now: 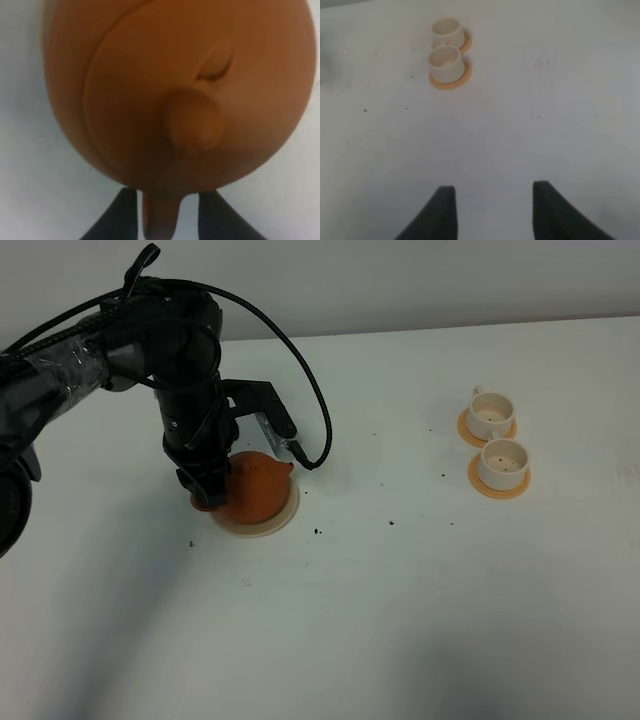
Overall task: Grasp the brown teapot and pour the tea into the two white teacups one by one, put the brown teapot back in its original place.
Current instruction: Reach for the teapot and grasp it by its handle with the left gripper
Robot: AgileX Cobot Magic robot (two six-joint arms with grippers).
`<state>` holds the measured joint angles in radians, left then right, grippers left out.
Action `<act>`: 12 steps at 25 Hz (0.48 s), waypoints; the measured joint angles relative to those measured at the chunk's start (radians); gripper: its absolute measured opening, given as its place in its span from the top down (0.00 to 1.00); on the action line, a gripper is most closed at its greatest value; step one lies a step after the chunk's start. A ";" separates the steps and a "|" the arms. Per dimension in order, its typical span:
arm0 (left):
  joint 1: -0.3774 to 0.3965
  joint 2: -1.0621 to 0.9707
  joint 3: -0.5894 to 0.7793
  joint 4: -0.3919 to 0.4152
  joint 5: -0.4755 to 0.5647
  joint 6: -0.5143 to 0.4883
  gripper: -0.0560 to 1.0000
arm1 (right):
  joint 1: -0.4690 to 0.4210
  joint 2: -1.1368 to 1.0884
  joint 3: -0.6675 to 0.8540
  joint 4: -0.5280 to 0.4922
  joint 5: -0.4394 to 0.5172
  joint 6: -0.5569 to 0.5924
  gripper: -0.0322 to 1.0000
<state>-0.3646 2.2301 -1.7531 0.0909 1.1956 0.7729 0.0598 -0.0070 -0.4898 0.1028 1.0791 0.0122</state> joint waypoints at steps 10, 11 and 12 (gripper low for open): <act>-0.002 0.002 -0.002 0.003 -0.004 0.016 0.66 | 0.000 0.000 0.000 0.000 0.000 0.000 0.61; -0.002 0.005 -0.002 0.003 -0.004 0.017 0.66 | 0.000 0.000 0.000 0.000 0.000 0.000 0.61; -0.002 0.006 -0.003 0.003 -0.004 0.019 0.66 | 0.000 0.000 0.000 0.000 0.000 0.000 0.61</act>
<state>-0.3670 2.2362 -1.7563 0.0935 1.1912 0.7923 0.0598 -0.0070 -0.4898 0.1028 1.0791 0.0122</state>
